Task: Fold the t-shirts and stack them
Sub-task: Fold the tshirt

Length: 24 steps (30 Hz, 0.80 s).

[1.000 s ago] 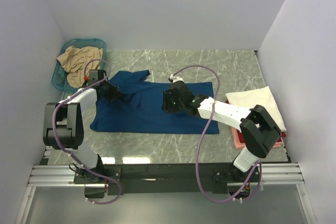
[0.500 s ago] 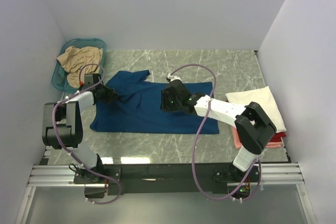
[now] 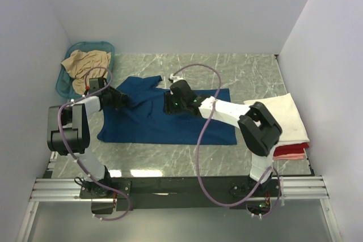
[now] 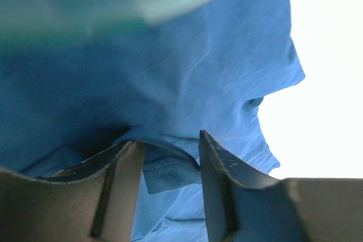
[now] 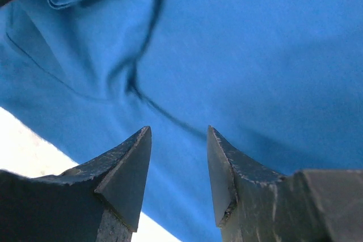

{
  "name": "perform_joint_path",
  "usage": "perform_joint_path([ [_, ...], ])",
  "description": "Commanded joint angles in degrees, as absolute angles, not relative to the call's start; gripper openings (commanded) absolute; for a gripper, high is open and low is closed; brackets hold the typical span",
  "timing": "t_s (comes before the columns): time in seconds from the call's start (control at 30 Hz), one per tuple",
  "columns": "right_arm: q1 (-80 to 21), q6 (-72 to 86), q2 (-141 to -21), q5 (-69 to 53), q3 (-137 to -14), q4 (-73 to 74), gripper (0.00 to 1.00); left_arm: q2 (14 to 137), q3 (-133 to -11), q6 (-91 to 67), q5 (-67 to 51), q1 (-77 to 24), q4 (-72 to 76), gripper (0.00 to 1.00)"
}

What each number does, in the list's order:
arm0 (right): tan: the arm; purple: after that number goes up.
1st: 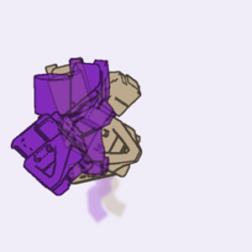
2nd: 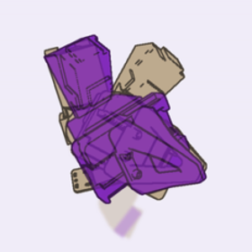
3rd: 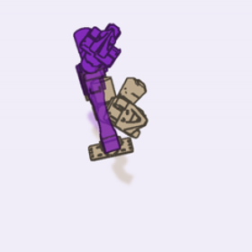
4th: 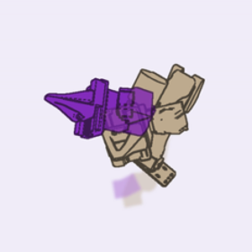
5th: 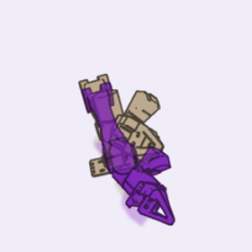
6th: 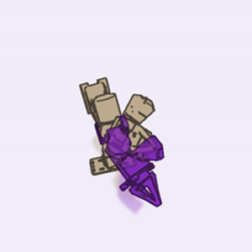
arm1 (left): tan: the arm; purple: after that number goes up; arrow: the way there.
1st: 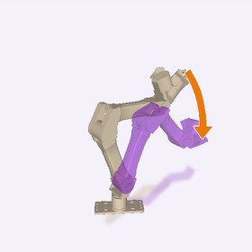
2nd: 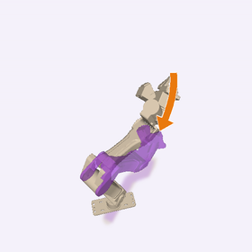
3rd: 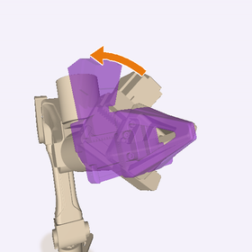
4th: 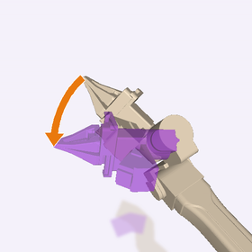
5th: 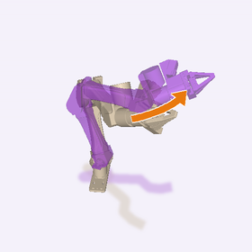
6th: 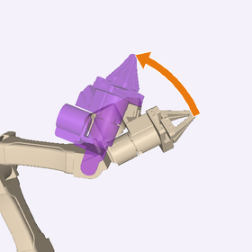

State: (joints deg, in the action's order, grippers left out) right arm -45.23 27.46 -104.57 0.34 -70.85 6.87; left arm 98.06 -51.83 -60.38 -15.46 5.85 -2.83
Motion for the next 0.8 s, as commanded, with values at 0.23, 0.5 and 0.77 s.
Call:
perform_joint_path([
  [0.23,-45.4,22.1,-118.5,-5.4,-88.1,3.4,0.52,100.4,-59.7,-57.7,-16.9,7.2,-2.7,0.57],
  [0.5,-45.2,21.0,-128.2,-6.2,-99.2,5.9,0.52,96.2,-57.3,-56.5,-12.5,7.5,-8.1,0.57],
  [0.77,-44.6,22.3,-132.0,-4.9,-102.7,6.4,0.52,78.9,-44.7,-60.8,2.0,7.6,-18.9,0.47],
])
